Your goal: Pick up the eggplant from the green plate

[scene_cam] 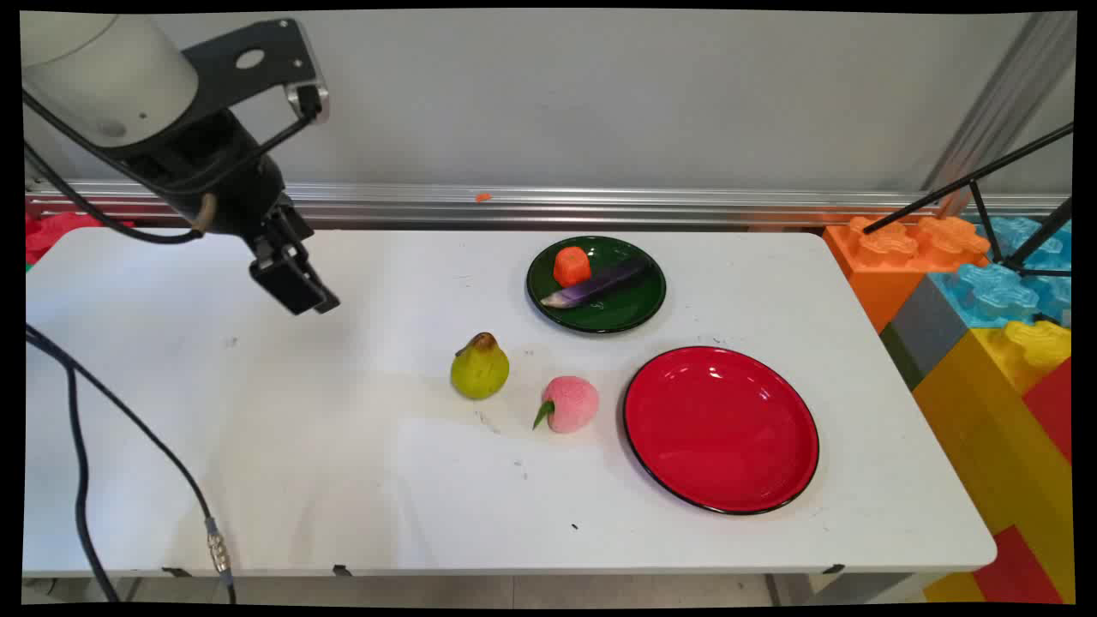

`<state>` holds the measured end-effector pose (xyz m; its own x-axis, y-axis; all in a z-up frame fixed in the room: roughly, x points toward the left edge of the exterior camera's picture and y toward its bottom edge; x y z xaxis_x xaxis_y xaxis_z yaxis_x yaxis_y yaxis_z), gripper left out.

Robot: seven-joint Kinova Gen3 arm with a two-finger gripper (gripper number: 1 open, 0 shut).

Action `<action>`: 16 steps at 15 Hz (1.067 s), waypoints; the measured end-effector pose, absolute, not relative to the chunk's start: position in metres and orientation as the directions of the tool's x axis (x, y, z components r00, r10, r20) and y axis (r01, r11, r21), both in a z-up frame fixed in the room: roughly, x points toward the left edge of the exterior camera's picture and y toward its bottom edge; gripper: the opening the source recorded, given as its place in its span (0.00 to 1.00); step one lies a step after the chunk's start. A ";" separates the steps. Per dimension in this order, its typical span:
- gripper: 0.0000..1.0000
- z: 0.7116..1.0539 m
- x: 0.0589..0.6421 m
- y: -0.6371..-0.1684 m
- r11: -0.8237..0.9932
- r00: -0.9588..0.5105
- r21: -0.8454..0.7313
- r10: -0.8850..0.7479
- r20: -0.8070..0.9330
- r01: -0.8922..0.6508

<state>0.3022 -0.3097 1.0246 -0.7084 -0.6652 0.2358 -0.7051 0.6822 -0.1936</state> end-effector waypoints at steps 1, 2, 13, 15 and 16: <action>1.00 1.023 0.303 -0.312 0.667 -0.693 -0.191 -0.672 0.261 -0.720; 1.00 1.023 0.303 -0.315 0.652 -0.677 -0.191 -0.676 0.290 -0.734; 1.00 0.994 0.271 -0.387 0.554 -0.536 -0.169 -0.610 0.584 -0.815; 1.00 0.982 0.260 -0.403 0.549 -0.524 -0.167 -0.598 0.607 -0.819; 1.00 0.976 0.254 -0.411 0.545 -0.516 -0.163 -0.594 0.617 -0.823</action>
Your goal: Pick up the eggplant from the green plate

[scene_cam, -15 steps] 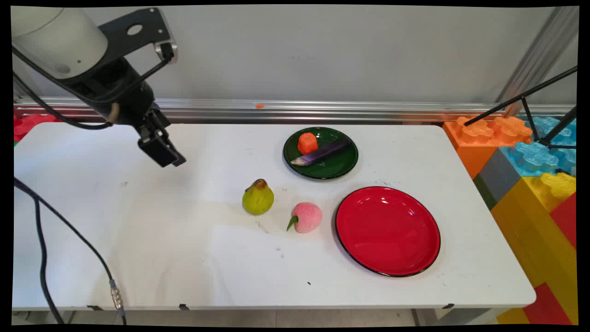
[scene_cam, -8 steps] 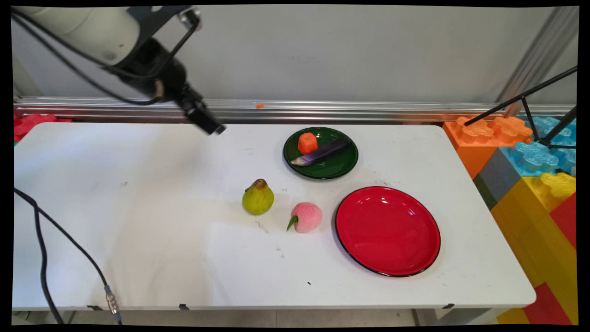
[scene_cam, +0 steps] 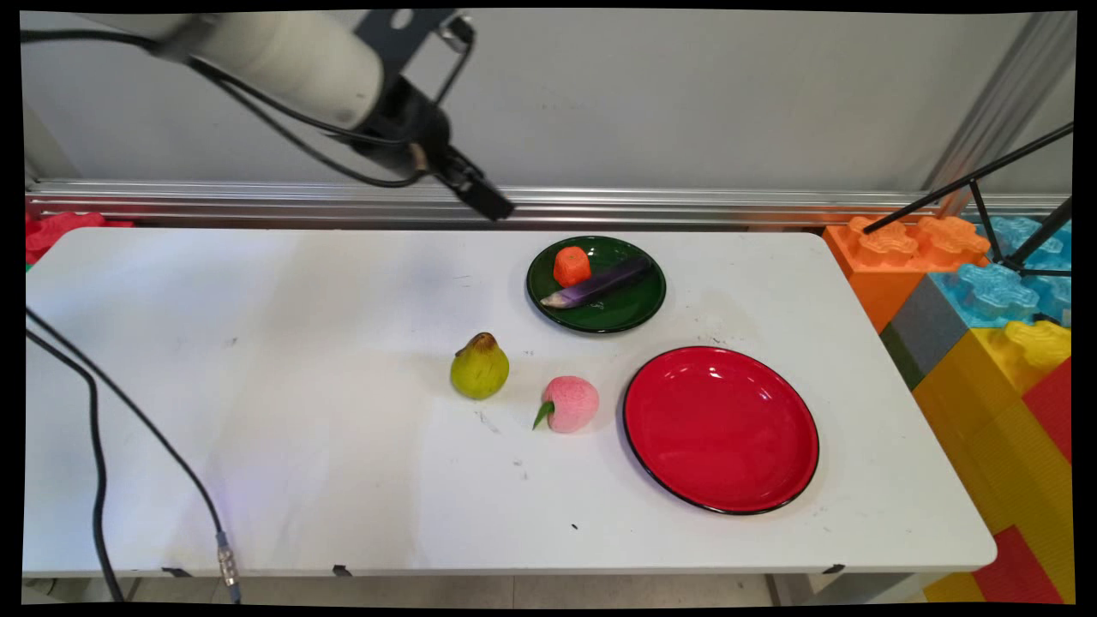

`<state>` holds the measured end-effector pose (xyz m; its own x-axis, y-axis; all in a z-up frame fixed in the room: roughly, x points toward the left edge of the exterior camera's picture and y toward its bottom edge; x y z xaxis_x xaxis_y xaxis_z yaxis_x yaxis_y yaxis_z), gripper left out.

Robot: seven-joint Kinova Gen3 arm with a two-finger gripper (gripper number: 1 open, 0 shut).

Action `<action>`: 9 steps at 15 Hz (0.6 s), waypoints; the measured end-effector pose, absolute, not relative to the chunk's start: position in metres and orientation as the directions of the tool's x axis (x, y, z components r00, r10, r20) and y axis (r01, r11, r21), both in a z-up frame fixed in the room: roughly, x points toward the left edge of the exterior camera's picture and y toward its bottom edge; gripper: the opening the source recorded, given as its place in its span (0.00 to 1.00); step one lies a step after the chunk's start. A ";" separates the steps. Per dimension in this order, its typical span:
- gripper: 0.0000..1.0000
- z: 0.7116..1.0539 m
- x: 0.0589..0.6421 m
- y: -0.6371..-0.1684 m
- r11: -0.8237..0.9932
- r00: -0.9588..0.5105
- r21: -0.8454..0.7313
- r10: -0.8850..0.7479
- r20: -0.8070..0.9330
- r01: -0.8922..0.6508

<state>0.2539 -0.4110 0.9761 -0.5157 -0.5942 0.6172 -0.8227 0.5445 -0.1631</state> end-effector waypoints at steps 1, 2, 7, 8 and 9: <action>1.00 0.970 0.248 -0.420 0.542 -0.509 -0.160 -0.591 0.626 -0.825; 1.00 0.966 0.244 -0.425 0.540 -0.504 -0.157 -0.589 0.632 -0.827; 1.00 0.929 0.214 -0.467 0.526 -0.475 -0.128 -0.605 0.639 -0.841; 1.00 0.918 0.206 -0.477 0.521 -0.467 -0.117 -0.616 0.634 -0.845; 1.00 0.909 0.201 -0.485 0.519 -0.463 -0.109 -0.623 0.630 -0.848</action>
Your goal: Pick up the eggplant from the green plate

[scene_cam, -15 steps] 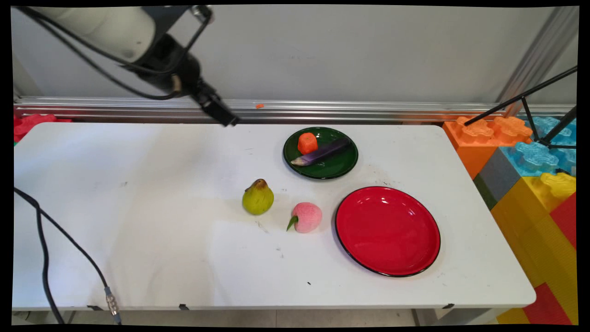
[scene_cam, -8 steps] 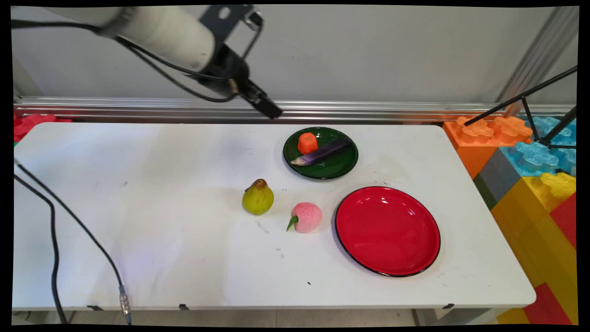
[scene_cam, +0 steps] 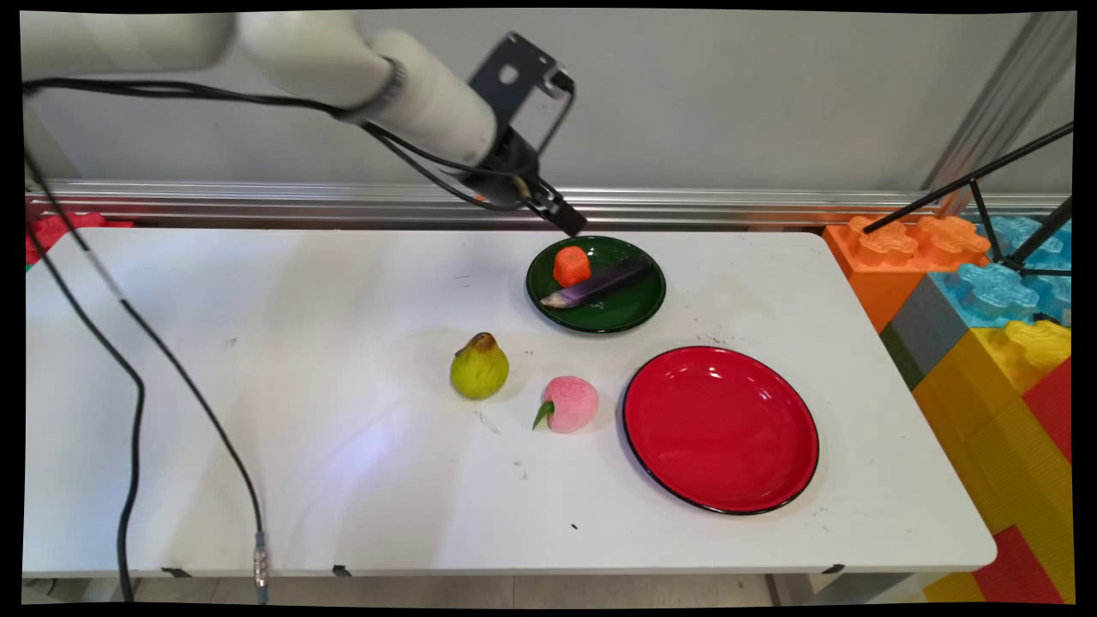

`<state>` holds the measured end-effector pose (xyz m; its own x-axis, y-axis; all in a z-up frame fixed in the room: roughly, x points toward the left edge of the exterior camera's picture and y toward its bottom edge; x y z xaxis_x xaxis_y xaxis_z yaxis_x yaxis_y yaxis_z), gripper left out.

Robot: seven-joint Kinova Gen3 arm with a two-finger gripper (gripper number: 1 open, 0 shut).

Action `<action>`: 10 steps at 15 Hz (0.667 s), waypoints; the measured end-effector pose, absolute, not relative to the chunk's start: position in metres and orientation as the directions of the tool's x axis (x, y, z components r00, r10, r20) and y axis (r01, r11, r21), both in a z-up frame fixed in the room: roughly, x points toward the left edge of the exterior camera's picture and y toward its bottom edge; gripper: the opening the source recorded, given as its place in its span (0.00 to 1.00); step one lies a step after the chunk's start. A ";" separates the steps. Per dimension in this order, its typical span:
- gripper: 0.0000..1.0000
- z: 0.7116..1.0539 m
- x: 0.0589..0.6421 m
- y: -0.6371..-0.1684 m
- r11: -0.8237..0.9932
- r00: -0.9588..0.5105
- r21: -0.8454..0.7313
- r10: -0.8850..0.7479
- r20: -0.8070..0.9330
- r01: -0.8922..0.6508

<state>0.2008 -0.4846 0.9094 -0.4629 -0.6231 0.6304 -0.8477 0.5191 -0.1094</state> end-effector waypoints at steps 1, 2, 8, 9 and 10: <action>1.00 0.899 0.194 -0.494 0.519 -0.460 -0.101 -0.631 0.625 -0.849; 1.00 0.890 0.189 -0.502 0.520 -0.459 -0.096 -0.634 0.622 -0.849; 1.00 0.846 0.168 -0.540 0.538 -0.479 -0.094 -0.642 0.599 -0.838; 1.00 0.839 0.165 -0.546 0.542 -0.484 -0.095 -0.641 0.596 -0.835; 1.00 0.833 0.163 -0.551 0.546 -0.488 -0.096 -0.640 0.594 -0.832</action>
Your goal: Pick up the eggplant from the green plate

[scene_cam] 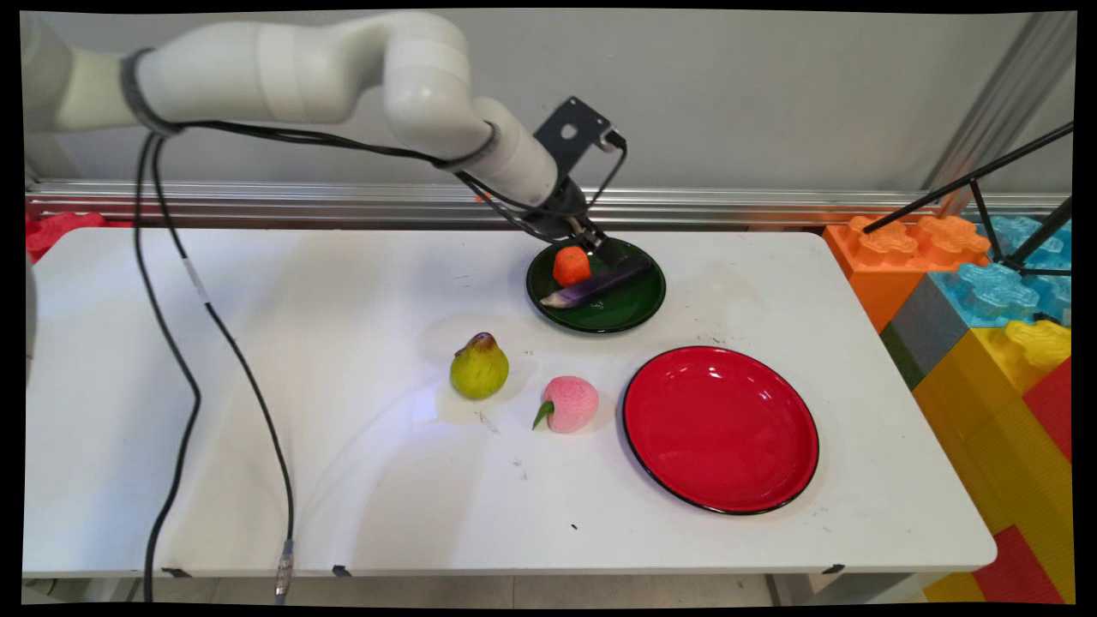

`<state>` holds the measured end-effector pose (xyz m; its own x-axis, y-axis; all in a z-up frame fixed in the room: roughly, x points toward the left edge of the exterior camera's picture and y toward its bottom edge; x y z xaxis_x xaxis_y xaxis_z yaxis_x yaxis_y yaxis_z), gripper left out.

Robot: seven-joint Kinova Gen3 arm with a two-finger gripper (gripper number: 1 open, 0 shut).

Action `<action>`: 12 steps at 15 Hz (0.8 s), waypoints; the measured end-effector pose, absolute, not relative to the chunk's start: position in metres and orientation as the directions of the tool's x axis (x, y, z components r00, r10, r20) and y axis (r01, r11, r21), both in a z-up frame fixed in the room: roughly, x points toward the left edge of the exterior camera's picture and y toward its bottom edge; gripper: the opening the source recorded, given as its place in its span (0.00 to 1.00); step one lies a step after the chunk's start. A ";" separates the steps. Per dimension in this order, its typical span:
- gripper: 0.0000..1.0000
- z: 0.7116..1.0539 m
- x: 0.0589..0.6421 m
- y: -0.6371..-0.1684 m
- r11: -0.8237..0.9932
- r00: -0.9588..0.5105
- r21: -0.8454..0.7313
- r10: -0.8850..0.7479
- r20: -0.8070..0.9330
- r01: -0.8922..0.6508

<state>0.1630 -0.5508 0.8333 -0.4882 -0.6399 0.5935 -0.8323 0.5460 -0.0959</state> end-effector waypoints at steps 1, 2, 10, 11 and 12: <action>1.00 0.826 0.160 -0.557 0.552 -0.495 -0.098 -0.637 0.591 -0.828; 1.00 0.819 0.156 -0.564 0.558 -0.501 -0.100 -0.634 0.589 -0.824; 1.00 0.771 0.130 -0.605 0.624 -0.571 -0.122 -0.597 0.564 -0.772; 1.00 0.766 0.127 -0.609 0.631 -0.579 -0.125 -0.591 0.562 -0.766; 1.00 0.762 0.125 -0.612 0.636 -0.585 -0.128 -0.586 0.561 -0.761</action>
<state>0.1251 -0.6124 0.7624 -0.5845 -0.5863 0.5609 -0.7610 0.6359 -0.1283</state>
